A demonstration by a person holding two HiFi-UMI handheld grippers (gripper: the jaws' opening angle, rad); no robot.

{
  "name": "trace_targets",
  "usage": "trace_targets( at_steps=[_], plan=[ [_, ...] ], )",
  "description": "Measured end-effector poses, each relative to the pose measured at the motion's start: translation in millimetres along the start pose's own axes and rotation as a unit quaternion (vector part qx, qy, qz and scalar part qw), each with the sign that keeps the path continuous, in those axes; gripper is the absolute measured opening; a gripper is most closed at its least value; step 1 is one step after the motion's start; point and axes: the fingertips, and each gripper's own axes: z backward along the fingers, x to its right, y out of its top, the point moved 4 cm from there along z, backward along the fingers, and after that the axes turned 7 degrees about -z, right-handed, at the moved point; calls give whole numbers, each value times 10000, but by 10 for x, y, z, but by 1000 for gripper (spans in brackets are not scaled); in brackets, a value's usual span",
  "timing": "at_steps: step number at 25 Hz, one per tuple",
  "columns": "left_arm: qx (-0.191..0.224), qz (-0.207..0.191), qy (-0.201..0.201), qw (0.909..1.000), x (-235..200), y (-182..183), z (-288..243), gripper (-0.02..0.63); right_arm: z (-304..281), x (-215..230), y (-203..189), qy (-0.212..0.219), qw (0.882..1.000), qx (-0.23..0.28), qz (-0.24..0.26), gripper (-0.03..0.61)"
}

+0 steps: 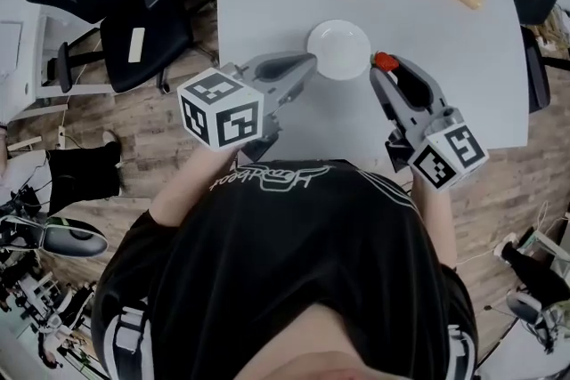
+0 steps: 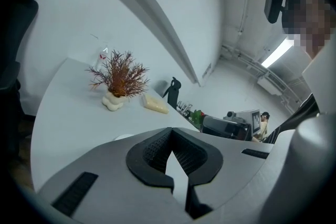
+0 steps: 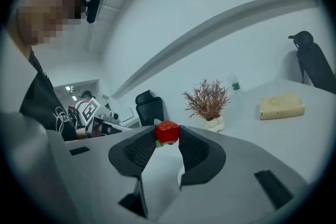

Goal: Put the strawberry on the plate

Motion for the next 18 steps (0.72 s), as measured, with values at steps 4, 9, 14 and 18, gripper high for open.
trace_targets(
  at_steps=[4,9,14,18],
  plan=[
    [-34,54,27,10000,-57,-3,-68,6,-68,79,3,57,9999,-62,-63,130],
    [-107,169,59,9998,-140,-46,-106,6,-220,150,-55,61,9997,-239,1,130],
    [-140,331,128,9993,-272,-94,-127,6,-419,241,-179,-54,9976,-549,407,130],
    [-220,431,147,9987,-378,-154,-166,6,-563,323,-258,-70,9964,-689,495,130]
  ],
)
